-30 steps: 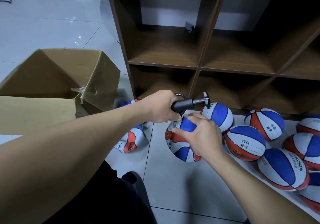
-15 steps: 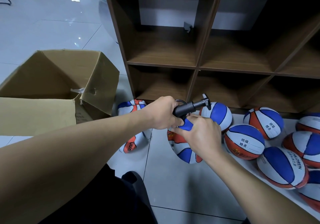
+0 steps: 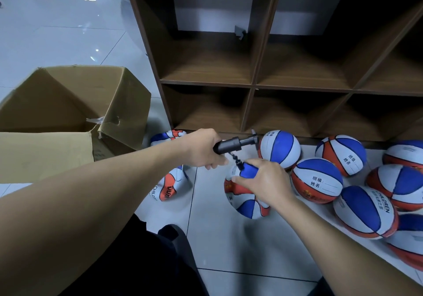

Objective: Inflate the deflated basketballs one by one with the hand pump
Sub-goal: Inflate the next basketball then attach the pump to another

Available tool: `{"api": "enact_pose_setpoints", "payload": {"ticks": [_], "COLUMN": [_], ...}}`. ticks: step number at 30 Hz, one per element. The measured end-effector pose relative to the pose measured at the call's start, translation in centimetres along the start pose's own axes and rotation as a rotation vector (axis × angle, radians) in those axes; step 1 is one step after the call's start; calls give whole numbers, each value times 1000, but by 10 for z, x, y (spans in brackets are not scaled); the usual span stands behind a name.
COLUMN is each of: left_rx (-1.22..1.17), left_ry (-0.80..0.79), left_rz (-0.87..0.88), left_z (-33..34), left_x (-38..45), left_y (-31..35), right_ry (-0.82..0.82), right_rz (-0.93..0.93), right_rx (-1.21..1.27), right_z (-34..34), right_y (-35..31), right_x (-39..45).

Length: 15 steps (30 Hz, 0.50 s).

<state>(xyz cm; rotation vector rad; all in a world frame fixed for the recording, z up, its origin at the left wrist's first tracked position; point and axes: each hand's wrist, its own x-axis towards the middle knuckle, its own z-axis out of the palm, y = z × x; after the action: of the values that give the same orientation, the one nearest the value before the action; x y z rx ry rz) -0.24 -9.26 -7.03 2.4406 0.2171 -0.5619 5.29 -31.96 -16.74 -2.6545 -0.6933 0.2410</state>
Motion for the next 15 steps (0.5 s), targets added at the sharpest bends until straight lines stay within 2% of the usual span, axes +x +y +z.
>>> {"api": "enact_pose_setpoints", "payload": {"ticks": [3, 7, 10, 13, 15], "left_rx": [31, 34, 93, 279, 342], "left_ry": [-83, -154, -155, -94, -64], "left_rz": [-47, -48, -39, 9, 17], "left_z": [16, 41, 57, 60, 56], "left_x": [2, 9, 12, 15, 17], "left_y": [-8, -6, 1, 5, 6], "right_ry": [-70, -193, -239, -301, -327], "right_rz": [25, -72, -110, -88, -35], "right_rx": [-26, -19, -16, 15, 124], "right_z": [23, 50, 61, 55, 41], "right_y": [20, 39, 49, 53, 55], "right_x": [-8, -20, -22, -16, -13]}}
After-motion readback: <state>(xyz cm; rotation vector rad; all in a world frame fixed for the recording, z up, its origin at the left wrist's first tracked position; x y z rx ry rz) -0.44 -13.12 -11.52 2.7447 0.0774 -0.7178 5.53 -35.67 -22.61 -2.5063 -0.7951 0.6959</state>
